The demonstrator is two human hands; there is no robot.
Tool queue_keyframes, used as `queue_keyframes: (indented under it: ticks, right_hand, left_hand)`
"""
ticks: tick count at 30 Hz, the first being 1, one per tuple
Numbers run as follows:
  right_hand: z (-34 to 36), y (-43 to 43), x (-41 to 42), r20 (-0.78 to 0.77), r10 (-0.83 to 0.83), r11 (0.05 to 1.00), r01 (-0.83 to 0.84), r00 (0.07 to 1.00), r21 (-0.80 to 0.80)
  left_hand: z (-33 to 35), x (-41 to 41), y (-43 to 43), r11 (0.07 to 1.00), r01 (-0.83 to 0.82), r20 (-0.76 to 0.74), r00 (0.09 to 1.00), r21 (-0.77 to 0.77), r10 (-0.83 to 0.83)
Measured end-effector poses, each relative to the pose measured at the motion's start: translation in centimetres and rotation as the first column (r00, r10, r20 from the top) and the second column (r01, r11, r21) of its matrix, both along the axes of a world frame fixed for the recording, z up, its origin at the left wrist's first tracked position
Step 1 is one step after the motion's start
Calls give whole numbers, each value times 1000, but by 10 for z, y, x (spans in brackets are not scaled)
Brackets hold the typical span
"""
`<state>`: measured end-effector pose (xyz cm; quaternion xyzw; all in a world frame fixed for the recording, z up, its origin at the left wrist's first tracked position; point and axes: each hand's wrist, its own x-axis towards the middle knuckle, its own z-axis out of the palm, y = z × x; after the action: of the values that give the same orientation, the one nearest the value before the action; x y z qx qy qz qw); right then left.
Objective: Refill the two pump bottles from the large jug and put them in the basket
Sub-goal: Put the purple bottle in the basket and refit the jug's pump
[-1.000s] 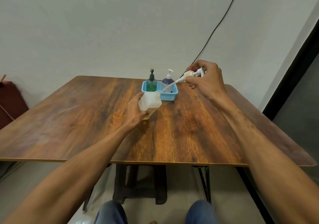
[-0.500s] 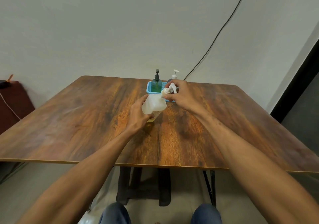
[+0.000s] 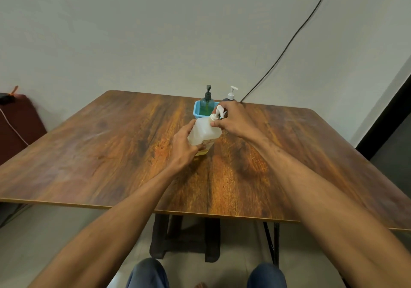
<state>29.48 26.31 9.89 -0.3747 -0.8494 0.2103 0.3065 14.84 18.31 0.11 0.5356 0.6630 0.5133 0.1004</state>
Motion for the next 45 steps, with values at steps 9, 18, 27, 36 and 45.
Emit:
queue_keyframes:
  ticks: [9,18,27,36,45]
  right_hand:
    - [-18,-1,-6,-165,-8,994,-10,986,-106]
    - [-34,3,-16,-285,-60,987,14,957,-162]
    - [-40,2,-20,-307,-88,991,52,948,-125]
    - [-50,9,-18,-337,-78,993,45,938,-107]
    - [-54,11,-25,-435,-127,986,66,892,-155]
  left_hand:
    - [2,3,-6,1000,-15,55,998,-2,15]
    - [1,6,-10,1000,-19,108,994,2,18]
    - [0,7,-10,1000,-14,98,995,7,13]
    - [-6,4,-6,1000,-13,110,994,23,10]
    - [-10,3,-4,999,-17,131,991,36,12]
